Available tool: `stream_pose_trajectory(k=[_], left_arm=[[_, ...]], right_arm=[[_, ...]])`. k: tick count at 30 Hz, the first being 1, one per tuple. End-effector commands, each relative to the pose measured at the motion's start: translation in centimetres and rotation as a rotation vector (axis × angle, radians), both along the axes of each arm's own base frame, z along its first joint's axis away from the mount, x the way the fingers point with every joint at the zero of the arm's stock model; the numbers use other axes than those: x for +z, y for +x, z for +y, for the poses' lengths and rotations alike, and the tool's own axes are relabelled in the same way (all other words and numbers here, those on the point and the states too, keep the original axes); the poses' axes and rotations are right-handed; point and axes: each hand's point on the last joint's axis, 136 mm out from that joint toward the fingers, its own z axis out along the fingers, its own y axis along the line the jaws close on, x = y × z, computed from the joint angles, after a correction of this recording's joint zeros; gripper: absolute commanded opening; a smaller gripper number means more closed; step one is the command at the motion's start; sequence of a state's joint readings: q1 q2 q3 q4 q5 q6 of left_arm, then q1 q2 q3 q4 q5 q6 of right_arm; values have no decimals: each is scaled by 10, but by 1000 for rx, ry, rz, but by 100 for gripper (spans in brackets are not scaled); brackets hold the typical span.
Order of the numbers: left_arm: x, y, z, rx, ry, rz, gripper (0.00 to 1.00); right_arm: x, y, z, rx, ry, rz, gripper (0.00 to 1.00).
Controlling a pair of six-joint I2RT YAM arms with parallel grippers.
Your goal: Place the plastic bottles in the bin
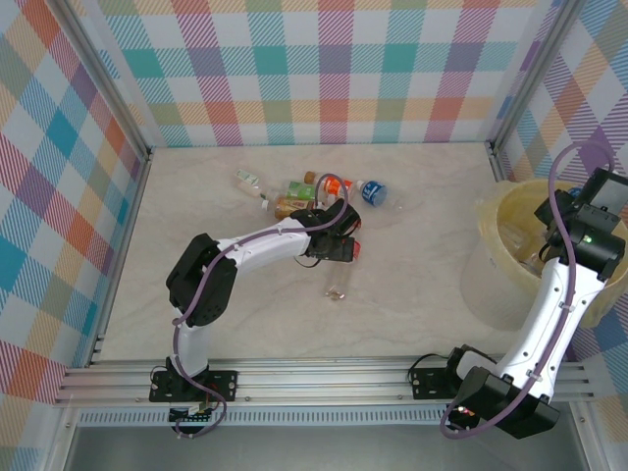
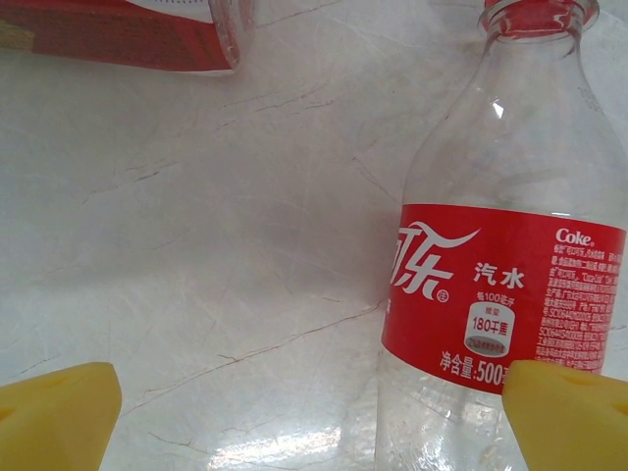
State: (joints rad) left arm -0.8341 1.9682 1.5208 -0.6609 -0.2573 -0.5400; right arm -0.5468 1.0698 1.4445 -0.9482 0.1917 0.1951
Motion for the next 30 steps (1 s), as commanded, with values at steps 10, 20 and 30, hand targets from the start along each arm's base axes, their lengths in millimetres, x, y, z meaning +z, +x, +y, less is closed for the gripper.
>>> stream_pose_trajectory(k=[10,20,30], left_arm=[[-6,-1,42,106,84,11,100],[9,1,41,108,35,-11,100],[27,2,41,114,-5,-53,100]], right_arm=[[-11,3,-10,-21,-25,19,55],[-24,12,-14,-31,5,10,75],[-10,15,-4,0,16,-75,86]])
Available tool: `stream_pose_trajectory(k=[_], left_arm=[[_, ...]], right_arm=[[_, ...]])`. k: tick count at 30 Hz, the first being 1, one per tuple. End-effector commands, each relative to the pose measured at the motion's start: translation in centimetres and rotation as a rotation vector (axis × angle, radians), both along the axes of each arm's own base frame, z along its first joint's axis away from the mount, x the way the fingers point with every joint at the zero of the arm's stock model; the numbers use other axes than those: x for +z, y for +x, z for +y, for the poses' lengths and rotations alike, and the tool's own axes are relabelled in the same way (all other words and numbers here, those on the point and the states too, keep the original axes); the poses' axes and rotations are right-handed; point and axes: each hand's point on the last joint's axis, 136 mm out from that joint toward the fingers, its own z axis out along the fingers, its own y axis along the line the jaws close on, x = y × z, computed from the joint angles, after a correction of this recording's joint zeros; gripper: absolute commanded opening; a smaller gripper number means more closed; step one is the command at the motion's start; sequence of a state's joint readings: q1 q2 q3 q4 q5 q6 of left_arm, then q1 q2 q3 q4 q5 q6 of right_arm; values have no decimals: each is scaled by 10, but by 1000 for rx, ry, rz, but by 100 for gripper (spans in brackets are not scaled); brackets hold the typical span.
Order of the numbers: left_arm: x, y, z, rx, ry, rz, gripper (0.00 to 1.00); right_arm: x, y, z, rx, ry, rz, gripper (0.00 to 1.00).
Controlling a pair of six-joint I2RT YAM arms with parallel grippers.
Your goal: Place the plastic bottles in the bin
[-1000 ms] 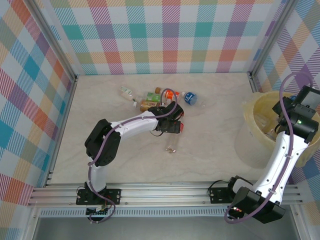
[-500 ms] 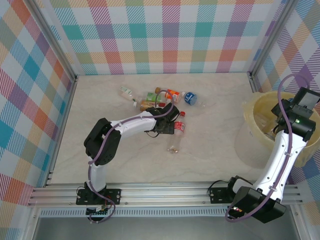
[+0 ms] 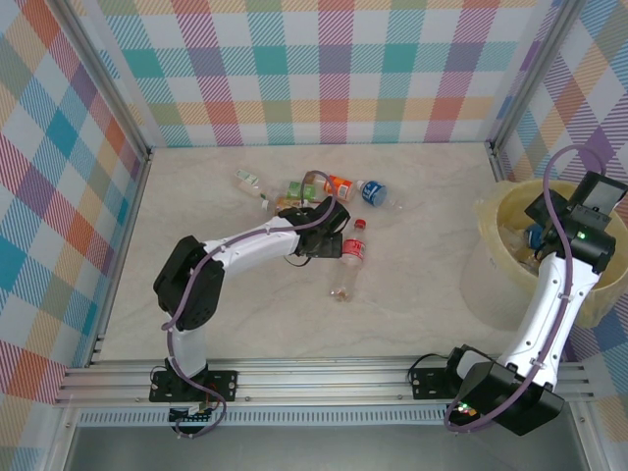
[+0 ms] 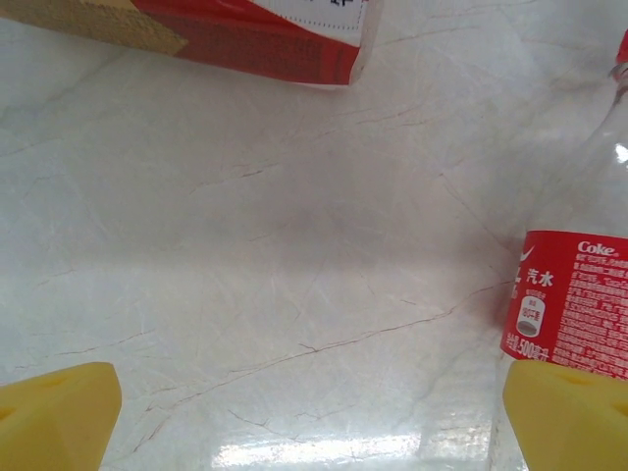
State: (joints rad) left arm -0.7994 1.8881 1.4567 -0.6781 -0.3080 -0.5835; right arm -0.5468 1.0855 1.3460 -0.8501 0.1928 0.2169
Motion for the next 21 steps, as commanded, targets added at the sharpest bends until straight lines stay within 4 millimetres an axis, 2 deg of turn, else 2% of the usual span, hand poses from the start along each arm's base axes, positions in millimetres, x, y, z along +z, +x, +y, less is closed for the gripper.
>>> stream_pose_trajectory(k=[1,10,12,14,21], left_arm=[[15,0,9,25,-25,-28,100],[29,2,22,82,-93,-67,100],[31,3,24,101,-137,-67,100],[35,4,24,118,-201,-62,100],[60,18,44,213,-364,-113,100]], right_arm=[[17,2,7,23,-2,-89,87],[44,9,33,134,45,-220,93],[51,12,44,185,70,-262,94],[62,18,62,272,110,-328,100],[109,26,140,608,283,-603,100]])
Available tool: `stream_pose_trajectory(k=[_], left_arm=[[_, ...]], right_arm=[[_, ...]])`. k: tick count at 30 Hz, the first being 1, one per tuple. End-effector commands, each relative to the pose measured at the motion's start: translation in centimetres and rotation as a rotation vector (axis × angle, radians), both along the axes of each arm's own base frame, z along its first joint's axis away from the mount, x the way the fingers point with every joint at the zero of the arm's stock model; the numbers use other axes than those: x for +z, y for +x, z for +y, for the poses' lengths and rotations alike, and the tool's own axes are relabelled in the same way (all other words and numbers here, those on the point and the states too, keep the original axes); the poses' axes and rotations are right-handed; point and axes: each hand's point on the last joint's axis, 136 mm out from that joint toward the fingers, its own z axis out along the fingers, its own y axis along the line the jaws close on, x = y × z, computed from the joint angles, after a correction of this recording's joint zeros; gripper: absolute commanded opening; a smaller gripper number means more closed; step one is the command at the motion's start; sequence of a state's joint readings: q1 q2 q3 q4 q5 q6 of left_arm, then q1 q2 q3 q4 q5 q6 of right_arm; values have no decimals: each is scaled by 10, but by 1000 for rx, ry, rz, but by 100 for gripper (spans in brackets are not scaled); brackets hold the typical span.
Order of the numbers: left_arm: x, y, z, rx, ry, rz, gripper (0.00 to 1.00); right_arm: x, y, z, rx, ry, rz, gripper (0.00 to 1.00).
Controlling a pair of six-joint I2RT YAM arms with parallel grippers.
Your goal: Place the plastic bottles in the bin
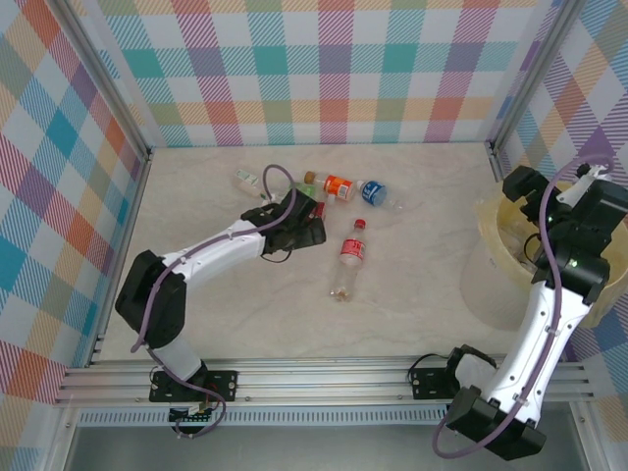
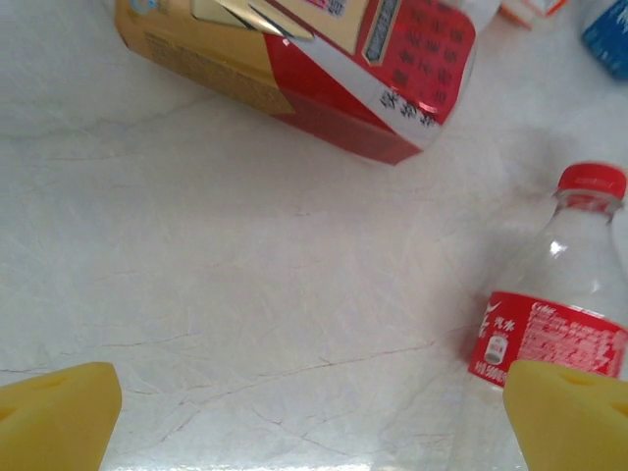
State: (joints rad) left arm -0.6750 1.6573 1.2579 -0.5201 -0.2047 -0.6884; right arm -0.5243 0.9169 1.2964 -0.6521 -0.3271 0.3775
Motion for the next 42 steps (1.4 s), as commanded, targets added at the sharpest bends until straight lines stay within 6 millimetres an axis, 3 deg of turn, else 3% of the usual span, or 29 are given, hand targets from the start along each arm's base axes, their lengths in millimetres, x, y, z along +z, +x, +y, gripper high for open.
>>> stream_pose_trajectory(k=[1,5,10,16,21,26,30,34,42], left_arm=[[27,12,8,69,-136,-59,100],[34,22,30,167,-193,-87,100],[32,34,49,283,-247,-72,100],[13,50,71,464,-300,-9,100],[1,81,81,618,-387,-9,100],[-10,115,71,687,-437,-1,100],[-29,130,57,714,-481,46,97],[-49,132,53,747,-498,84,94],[-61,129,52,716,-484,93,88]], right_arm=[[40,3,54,253,74,-185,100],[46,2,101,431,69,-214,100],[35,6,146,582,68,-202,100],[16,18,167,617,80,-159,100],[6,24,185,653,79,-134,100],[0,26,196,674,66,-117,100],[0,24,198,672,46,-112,100],[-2,22,195,658,24,-105,100],[-6,21,193,650,13,-94,100]])
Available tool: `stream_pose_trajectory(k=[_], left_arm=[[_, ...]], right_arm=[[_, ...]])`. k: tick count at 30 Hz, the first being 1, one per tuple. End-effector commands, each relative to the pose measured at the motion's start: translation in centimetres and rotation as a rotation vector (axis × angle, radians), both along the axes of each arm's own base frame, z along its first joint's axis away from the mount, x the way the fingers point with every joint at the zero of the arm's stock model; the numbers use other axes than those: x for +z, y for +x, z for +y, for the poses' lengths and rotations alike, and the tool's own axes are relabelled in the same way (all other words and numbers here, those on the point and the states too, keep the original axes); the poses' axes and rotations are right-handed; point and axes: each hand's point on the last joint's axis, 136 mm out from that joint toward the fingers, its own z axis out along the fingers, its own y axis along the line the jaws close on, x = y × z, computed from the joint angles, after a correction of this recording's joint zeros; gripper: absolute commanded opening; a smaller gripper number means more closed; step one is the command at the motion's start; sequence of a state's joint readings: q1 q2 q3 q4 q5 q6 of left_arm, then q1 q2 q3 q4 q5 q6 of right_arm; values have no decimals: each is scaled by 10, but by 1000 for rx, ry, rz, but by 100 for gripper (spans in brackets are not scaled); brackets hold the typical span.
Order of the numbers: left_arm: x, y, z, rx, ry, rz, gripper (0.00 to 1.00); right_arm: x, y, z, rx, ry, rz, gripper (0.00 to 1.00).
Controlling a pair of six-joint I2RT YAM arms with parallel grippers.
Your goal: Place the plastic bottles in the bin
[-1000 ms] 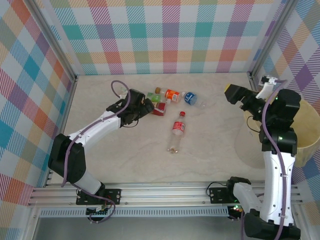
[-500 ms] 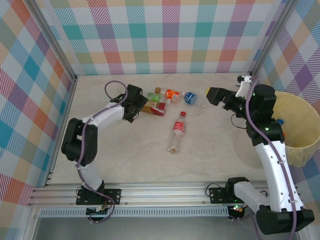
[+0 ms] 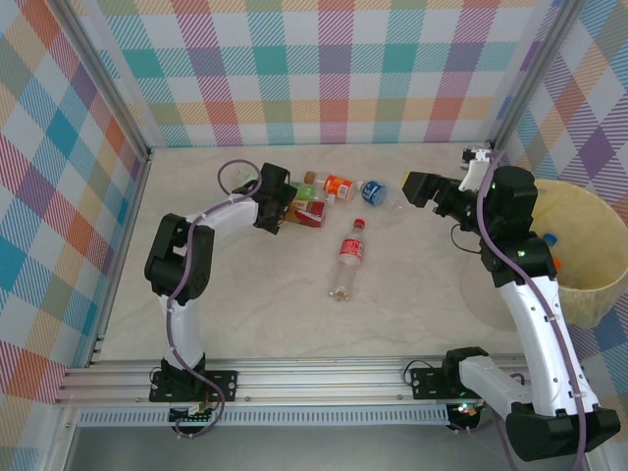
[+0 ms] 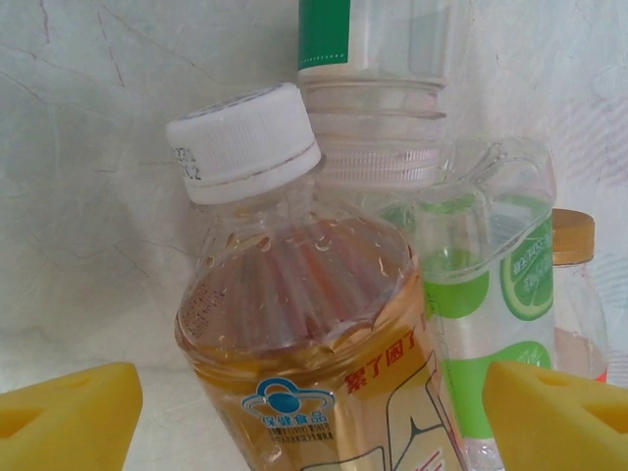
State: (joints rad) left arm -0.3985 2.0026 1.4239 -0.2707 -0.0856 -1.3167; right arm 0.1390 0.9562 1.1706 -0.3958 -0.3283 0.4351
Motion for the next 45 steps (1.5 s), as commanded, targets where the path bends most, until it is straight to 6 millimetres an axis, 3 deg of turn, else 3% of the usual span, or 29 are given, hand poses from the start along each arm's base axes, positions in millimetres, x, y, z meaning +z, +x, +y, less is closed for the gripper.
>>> stream_pose_trajectory(k=[1,9,16,19,21,29,32,36,38,41,45], left_arm=[[-1,-1,4,-2,-3,-6,87],[-15,-19,16,-19,29,39,80],[5,-49,34,-38,74,12,81],[17,-56,37,-63,85,1,90],[24,-57,35,-80,85,8,99],[25,-43,25,-137,103,31,100],[45,-32,16,-256,152,-41,100],[86,-14,13,-577,418,-179,100],[96,-14,9,-758,535,-229,100],[96,-19,5,-1005,680,-268,100],[65,-30,-1,-1277,745,-229,100]], right_arm=[[3,-3,0,0,-17,-23,100],[0,-3,1,6,-20,-13,100],[-2,-3,-1,-4,-34,-15,100],[-2,-1,0,2,-29,-12,100],[-3,0,1,5,-23,-9,100],[-4,-2,1,2,-30,-7,100],[-2,-4,-1,-5,-38,-13,100],[-1,-6,-2,-7,-47,-18,100],[-1,-6,-2,-9,-53,-20,100],[-2,-5,-3,-11,-56,-22,100],[-2,-4,-2,-9,-55,-22,100]])
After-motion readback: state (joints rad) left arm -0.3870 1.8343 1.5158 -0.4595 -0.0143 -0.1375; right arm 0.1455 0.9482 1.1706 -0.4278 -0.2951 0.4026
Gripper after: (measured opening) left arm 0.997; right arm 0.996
